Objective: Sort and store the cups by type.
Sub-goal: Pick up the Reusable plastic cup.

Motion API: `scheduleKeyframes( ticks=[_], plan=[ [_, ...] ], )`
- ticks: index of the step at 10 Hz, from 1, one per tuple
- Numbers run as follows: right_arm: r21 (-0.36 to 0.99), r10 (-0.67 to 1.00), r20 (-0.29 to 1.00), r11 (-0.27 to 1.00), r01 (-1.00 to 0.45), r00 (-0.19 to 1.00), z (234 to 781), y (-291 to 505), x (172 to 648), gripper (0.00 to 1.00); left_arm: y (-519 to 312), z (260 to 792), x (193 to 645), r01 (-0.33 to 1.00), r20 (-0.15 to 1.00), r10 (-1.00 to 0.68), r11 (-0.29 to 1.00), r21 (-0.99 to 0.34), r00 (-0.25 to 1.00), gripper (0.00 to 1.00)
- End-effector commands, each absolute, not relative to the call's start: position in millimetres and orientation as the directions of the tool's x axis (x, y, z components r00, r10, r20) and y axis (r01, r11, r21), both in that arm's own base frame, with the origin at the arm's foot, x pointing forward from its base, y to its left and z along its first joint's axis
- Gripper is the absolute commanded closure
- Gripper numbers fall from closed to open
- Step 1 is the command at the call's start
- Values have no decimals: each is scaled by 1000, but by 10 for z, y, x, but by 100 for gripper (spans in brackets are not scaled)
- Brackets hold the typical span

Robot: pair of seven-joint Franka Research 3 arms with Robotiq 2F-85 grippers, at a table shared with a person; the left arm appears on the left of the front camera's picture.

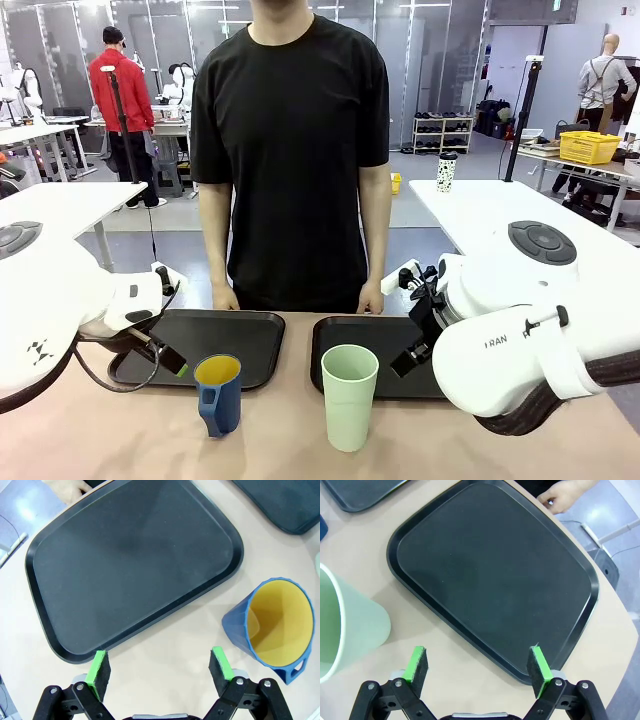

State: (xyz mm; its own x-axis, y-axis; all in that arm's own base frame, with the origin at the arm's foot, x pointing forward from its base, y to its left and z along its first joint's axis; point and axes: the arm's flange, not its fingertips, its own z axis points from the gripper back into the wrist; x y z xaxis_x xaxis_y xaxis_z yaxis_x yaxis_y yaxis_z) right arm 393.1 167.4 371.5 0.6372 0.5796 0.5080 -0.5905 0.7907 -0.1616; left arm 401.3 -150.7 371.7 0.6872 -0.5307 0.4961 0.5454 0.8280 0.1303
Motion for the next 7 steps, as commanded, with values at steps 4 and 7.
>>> scheduleKeyframes(
  ticks=[4, 7],
  plan=[
    [-159, 577, 509, 792, -589, 639, 3715, 1673, 3931, 0, -1504, 3717, 4014, 545, 496, -530, 828, 130, 688, 0],
    [-159, 577, 509, 792, -589, 639, 3715, 1673, 3931, 0, -1504, 3717, 4014, 545, 496, -530, 828, 130, 688, 0]
  ],
)
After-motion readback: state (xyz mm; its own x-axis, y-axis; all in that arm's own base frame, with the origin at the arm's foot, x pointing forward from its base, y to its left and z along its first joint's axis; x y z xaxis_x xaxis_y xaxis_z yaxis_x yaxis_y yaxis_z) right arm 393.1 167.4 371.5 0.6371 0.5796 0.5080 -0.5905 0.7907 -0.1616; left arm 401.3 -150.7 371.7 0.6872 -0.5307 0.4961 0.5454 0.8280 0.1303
